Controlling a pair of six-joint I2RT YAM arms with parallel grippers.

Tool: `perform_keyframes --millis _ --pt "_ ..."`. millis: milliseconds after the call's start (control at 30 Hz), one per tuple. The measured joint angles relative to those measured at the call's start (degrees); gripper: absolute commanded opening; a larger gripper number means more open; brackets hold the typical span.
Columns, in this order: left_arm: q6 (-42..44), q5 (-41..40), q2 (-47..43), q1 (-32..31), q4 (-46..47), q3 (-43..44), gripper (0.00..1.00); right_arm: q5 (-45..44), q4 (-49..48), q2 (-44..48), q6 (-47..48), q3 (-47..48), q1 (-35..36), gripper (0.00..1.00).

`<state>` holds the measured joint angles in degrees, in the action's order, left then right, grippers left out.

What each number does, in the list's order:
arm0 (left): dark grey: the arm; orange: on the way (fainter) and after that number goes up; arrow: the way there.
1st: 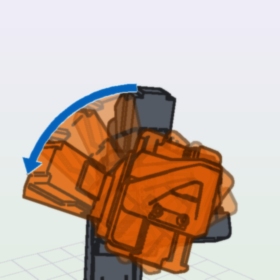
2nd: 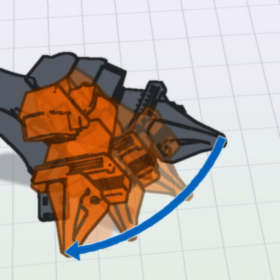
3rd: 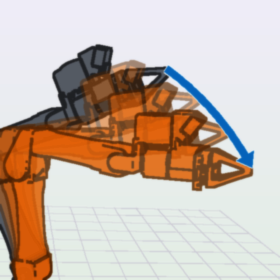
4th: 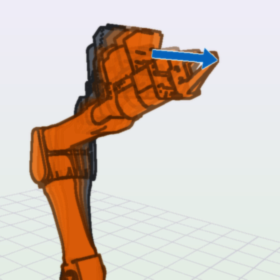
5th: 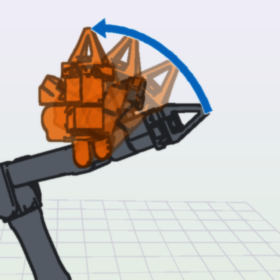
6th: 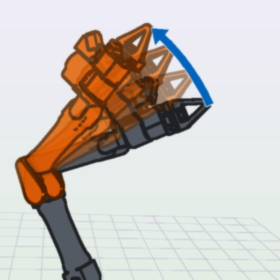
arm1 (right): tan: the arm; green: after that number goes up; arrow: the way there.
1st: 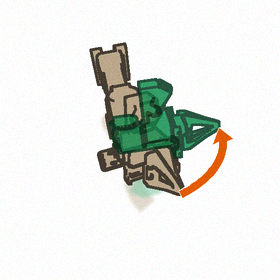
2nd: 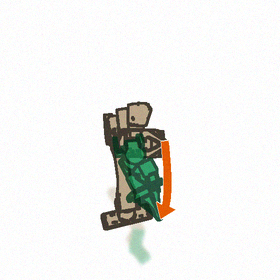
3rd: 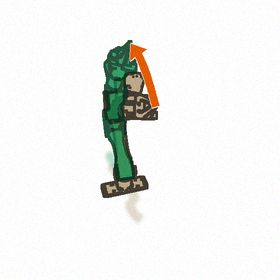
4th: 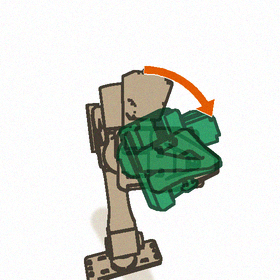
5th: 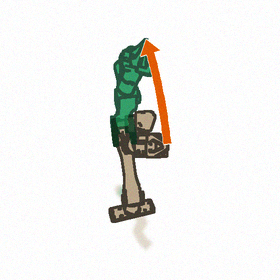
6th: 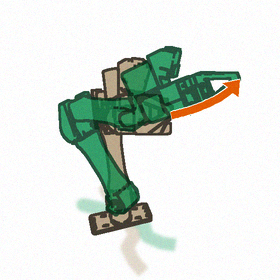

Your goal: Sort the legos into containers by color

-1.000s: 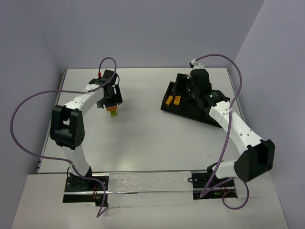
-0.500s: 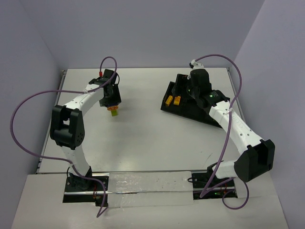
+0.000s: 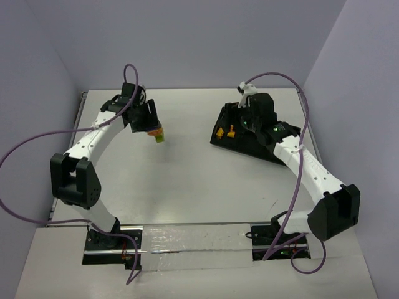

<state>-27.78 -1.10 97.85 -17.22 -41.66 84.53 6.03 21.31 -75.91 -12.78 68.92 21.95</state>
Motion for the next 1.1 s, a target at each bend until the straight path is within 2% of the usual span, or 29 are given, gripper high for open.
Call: perform_keyframes --millis 100,233,467,733,1100 --pt "0.6 8.9 -4.4 0.5 1.2 0.0 0.00 8.6 -6.6 3.7 7.1 -7.0 0.8 0.72" --pt "2.6 20.0 -7.7 0.5 2.4 0.0 0.00 15.3 -12.4 9.6 15.4 -15.0 3.1 0.77" --pt "4.8 32.1 -8.8 0.4 3.5 -0.5 0.00 18.5 -16.6 10.6 24.6 -14.3 8.6 0.80" --pt "5.1 38.2 -10.8 0.4 5.5 -1.8 0.00 16.9 -17.2 5.3 29.1 -10.7 16.1 0.79" --pt "5.1 40.7 -11.7 0.4 6.0 -3.4 0.00 13.8 -21.0 -1.0 31.7 -6.7 21.1 0.78"
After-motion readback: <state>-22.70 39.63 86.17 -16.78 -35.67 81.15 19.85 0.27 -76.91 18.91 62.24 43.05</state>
